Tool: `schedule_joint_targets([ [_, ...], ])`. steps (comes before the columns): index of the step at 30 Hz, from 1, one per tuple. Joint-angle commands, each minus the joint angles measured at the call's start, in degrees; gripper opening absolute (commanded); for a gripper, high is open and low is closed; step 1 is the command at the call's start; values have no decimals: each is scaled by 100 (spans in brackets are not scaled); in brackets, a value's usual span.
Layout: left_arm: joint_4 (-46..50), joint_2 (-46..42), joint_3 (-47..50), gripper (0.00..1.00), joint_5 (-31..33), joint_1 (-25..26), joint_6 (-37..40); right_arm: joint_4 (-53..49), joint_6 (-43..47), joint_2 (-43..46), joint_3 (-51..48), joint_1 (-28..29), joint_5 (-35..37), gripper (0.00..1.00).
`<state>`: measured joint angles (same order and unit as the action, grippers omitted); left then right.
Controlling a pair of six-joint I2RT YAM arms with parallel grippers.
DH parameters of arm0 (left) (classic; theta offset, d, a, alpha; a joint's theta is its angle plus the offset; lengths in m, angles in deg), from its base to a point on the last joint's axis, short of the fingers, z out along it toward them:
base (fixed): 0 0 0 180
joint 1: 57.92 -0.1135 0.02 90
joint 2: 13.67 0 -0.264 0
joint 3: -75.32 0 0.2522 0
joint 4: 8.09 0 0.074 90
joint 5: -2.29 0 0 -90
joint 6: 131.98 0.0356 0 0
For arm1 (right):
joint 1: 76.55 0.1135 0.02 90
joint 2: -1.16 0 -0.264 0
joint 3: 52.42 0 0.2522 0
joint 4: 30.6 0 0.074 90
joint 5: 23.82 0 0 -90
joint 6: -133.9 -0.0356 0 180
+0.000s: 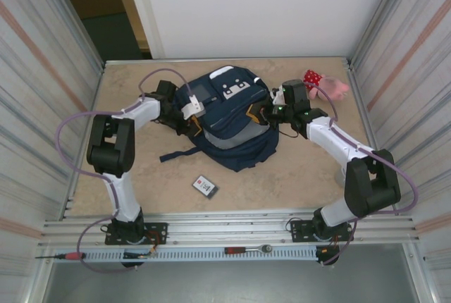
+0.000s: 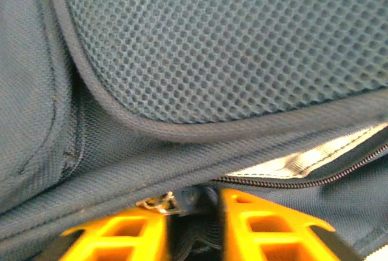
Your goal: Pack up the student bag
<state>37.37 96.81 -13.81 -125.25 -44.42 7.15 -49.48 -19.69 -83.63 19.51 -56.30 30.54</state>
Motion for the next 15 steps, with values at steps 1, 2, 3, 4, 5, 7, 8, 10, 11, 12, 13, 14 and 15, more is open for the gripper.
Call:
schedule_joint_targets([
  [1,-180,63,-145,12,265,65,-127,96,-69,348,-153,-10,26,8],
  [2,-170,14,-114,8,261,65,-137,58,-87,379,-194,-3,87,12],
  [3,-160,-40,-77,3,256,59,-151,2,-116,401,-246,3,160,20],
  [4,-162,-96,-38,1,246,63,-149,-18,-153,416,-301,18,208,29],
  [5,-154,-157,10,0,221,65,-149,-24,-206,448,-397,51,253,39],
  [7,-152,-257,98,0,177,65,-157,47,-297,509,-610,197,357,52],
  [8,-152,-312,131,0,147,69,-161,128,-448,529,-719,290,421,56],
  [10,-144,-369,172,0,92,74,-191,361,-682,528,-953,498,518,57],
  [11,-127,-395,181,0,68,74,-208,500,-800,513,-1045,605,568,57],
  [12,-105,-416,188,0,33,74,-229,674,-880,484,-1145,717,629,57],
  [13,-76,-436,190,0,-27,74,-264,774,-944,441,-1178,805,693,55],
  [14,-52,-467,206,0,-95,78,-323,876,-972,365,-1197,913,751,51],
  [15,-31,-504,237,0,-161,98,-414,958,-1021,273,-1201,998,842,44],
])
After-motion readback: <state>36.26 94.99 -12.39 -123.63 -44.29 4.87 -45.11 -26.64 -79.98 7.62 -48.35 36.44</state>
